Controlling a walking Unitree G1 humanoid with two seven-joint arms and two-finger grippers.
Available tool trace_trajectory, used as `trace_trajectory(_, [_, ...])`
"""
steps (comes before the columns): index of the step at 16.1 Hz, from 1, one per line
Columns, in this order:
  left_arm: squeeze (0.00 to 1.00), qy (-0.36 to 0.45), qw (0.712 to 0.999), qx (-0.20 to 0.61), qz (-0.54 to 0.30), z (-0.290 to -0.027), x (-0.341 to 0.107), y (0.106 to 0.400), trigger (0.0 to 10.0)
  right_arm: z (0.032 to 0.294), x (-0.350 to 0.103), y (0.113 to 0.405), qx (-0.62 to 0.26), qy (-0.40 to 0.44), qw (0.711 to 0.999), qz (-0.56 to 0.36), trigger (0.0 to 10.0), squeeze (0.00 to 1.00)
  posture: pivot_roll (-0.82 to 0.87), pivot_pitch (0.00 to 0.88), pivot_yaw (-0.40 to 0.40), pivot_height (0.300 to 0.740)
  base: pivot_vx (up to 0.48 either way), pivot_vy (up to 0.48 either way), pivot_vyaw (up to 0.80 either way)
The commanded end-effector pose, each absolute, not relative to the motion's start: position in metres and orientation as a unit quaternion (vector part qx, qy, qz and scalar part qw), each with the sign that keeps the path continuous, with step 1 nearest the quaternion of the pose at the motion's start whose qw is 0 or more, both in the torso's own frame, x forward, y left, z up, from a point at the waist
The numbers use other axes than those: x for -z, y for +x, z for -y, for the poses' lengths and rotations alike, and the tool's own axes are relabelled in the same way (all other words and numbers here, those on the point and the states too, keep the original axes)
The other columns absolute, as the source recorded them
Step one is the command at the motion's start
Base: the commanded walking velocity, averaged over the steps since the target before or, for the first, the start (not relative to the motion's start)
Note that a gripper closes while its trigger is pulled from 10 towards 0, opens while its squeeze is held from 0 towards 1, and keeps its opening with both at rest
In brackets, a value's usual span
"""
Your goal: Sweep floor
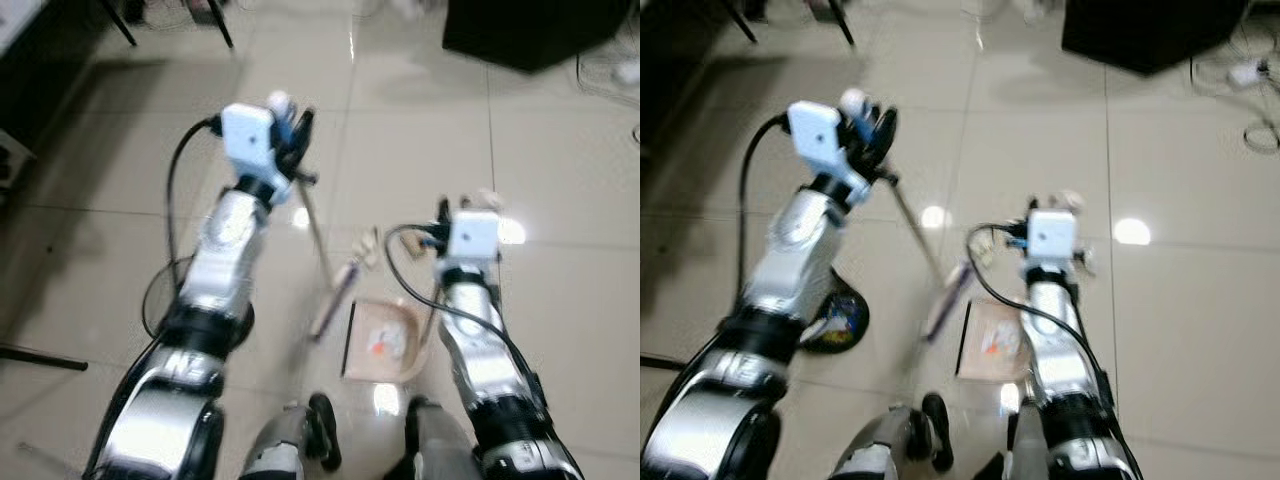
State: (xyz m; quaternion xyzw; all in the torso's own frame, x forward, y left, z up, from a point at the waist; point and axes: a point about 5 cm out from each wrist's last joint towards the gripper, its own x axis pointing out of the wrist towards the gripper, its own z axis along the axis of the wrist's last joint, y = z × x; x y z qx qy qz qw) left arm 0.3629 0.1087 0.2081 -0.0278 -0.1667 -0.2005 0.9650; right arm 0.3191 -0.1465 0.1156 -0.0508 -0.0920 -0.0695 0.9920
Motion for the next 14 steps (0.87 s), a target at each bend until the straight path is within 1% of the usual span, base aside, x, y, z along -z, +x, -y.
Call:
trace_trajectory(1, [0.00,-0.019,0.972,0.198,0.126,-0.118,-0.189,0.355,10.0,0.145,-0.126,0.318,0.055,-0.037,0.993,0.095,10.0,0.00,-0.07,0.085,0.178,0.740,0.000,0.000,0.00])
trace_trajectory(2, [0.00,-0.015,0.977,0.186,0.107,-0.125,-0.177,0.349,10.0,0.148,-0.131,0.320,0.048,-0.034,0.995,0.079,10.0,0.00,-0.08,0.063,0.172,0.740,0.000,0.000,0.00])
trace_trajectory(3, [0.00,-0.017,0.979,0.180,0.097,-0.129,-0.171,0.345,10.0,0.150,-0.136,0.319,0.046,-0.031,0.995,0.080,10.0,0.00,-0.09,0.060,0.171,0.740,0.000,0.000,0.00])
trace_trajectory(6, [0.00,0.000,0.983,0.183,0.035,-0.142,-0.140,0.318,10.0,0.161,-0.176,0.322,0.042,-0.022,0.993,0.107,10.0,0.00,-0.10,0.027,0.151,0.740,0.000,0.000,0.00])
trace_trajectory(7, [0.00,0.058,0.980,0.188,0.001,-0.150,-0.122,0.302,10.0,0.158,-0.204,0.325,0.018,-0.010,0.991,0.134,10.0,0.00,-0.10,0.022,0.148,0.740,0.000,0.000,0.80])
trace_trajectory(8, [0.00,0.075,0.982,0.174,-0.017,-0.158,-0.113,0.293,10.0,0.153,-0.222,0.326,0.002,-0.002,0.989,0.146,10.0,0.00,-0.10,0.013,0.148,0.740,0.000,0.000,0.80])
trace_trajectory(12, [0.00,0.084,0.983,0.150,-0.058,-0.174,-0.103,0.273,10.0,0.144,-0.257,0.328,-0.026,0.012,0.986,0.163,10.0,0.00,-0.09,0.000,0.135,0.740,0.000,0.000,0.80])
trace_trajectory(13, [0.00,0.093,0.983,0.138,-0.078,-0.182,-0.097,0.263,10.0,0.141,-0.273,0.330,-0.036,0.025,0.983,0.178,10.0,0.00,-0.09,0.000,0.120,0.740,0.000,0.000,0.80])
trace_trajectory(14, [0.00,0.102,0.983,0.131,-0.082,-0.185,-0.095,0.258,10.0,0.140,-0.281,0.331,-0.042,0.032,0.982,0.182,10.0,0.00,-0.07,0.000,0.103,0.740,0.000,0.000,0.80])
